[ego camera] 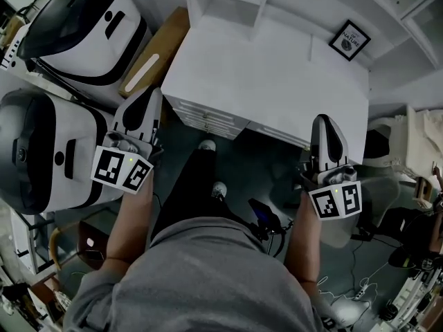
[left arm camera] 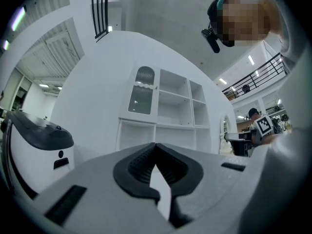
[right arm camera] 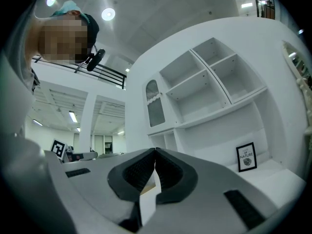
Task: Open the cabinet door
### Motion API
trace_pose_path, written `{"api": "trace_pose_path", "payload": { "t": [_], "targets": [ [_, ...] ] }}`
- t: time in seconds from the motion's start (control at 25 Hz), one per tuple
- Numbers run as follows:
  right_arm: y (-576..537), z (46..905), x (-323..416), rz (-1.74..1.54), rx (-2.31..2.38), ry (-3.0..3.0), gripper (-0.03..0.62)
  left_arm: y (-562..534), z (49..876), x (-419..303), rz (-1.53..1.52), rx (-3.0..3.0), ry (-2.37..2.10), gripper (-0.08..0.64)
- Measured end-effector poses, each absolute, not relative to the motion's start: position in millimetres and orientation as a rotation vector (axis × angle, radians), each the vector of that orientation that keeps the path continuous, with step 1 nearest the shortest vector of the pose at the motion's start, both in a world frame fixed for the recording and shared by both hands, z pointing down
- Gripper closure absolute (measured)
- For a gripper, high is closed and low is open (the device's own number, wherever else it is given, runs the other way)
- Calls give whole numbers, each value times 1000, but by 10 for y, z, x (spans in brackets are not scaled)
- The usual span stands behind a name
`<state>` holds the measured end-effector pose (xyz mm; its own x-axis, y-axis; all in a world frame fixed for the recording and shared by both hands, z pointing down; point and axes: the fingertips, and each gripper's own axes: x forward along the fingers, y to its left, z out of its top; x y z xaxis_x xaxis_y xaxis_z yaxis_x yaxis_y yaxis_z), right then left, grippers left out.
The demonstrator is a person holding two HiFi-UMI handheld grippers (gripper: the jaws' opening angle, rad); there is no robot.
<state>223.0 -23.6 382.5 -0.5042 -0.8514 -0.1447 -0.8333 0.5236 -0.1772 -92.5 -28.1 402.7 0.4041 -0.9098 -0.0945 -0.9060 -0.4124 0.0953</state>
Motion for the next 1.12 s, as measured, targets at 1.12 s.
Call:
{"api": "trace_pose_path", "payload": {
  "t": [1.12],
  "targets": [
    [-1994,3602,2011,-45,-1670,2434,566,-2677,3961,-945,-225,2743,-1409,554]
  ]
}}
